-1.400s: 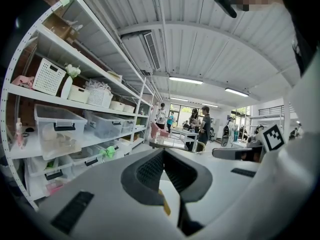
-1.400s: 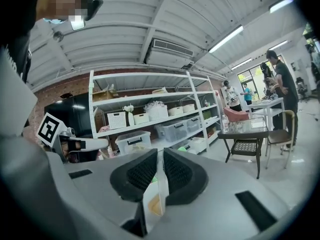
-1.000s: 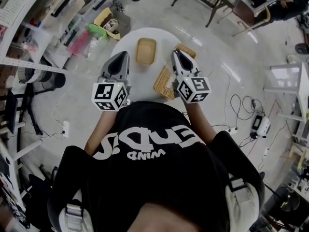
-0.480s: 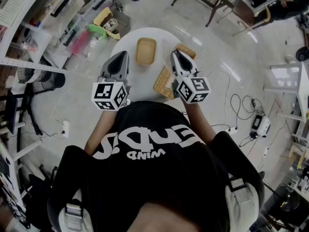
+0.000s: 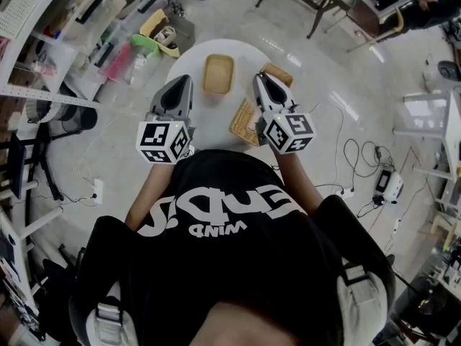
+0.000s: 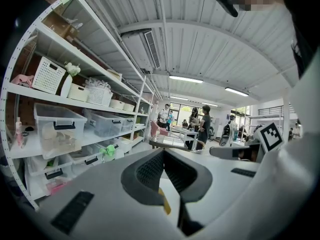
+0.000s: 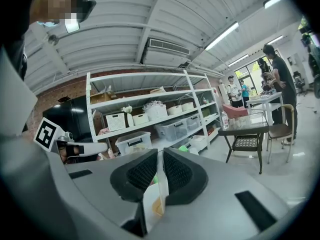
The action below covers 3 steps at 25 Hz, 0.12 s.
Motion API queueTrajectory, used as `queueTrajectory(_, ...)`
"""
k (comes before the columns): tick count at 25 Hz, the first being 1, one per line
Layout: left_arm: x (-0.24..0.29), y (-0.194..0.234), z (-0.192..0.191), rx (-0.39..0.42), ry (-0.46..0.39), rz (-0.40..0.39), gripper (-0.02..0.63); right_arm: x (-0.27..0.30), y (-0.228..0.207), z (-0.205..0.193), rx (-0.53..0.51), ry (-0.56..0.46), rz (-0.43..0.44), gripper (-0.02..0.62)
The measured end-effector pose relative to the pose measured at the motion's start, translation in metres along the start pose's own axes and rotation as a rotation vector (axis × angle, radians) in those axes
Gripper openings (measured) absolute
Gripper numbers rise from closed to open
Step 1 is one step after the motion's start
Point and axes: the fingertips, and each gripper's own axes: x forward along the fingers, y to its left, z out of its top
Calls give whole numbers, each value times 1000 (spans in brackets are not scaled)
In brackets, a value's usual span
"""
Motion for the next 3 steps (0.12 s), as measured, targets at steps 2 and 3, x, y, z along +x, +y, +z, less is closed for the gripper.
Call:
queueTrajectory(2, -1, 0, -1, 2, 2, -1, -2, 0, 3, 1, -1, -1, 8, 35)
queueTrajectory(3, -1, -1, -1, 2, 4, -1, -2, 0, 4, 2, -2, -2, 12, 35)
